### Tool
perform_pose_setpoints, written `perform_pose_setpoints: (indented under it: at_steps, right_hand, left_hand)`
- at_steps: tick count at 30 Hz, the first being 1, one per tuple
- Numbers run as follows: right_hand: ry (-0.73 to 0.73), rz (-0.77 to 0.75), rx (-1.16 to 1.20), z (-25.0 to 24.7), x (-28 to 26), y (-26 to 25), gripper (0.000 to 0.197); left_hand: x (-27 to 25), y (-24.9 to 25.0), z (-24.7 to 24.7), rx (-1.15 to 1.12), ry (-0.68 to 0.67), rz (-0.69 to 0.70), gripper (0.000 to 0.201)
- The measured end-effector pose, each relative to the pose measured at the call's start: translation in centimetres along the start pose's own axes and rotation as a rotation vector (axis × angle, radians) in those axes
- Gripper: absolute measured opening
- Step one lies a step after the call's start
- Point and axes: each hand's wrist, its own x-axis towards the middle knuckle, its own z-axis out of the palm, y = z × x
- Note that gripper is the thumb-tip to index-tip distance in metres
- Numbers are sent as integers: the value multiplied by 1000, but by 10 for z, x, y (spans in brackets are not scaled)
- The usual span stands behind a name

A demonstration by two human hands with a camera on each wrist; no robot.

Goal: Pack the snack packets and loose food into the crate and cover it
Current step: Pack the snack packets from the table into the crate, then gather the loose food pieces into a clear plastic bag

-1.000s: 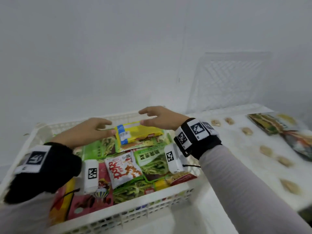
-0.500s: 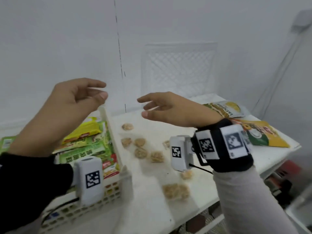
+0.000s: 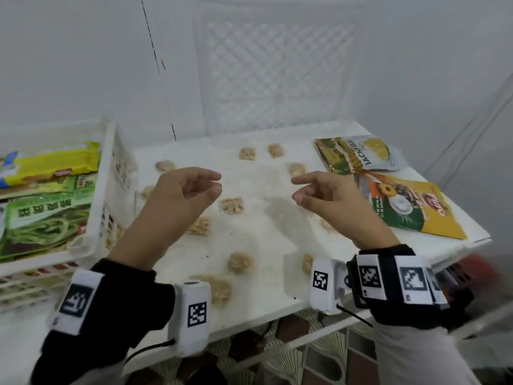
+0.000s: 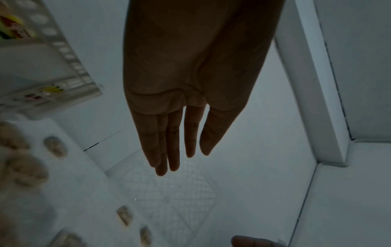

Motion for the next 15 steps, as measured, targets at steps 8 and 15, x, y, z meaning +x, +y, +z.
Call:
perform_pose_setpoints:
  at_steps: [8, 15]
  right_hand:
    - [38, 99, -63, -9, 39, 44, 20]
    - [70, 120, -214, -38, 64, 62, 20]
  left_hand:
    - [38, -13, 20, 54, -54, -88, 16]
    - [94, -8, 59, 15, -132, -103, 17]
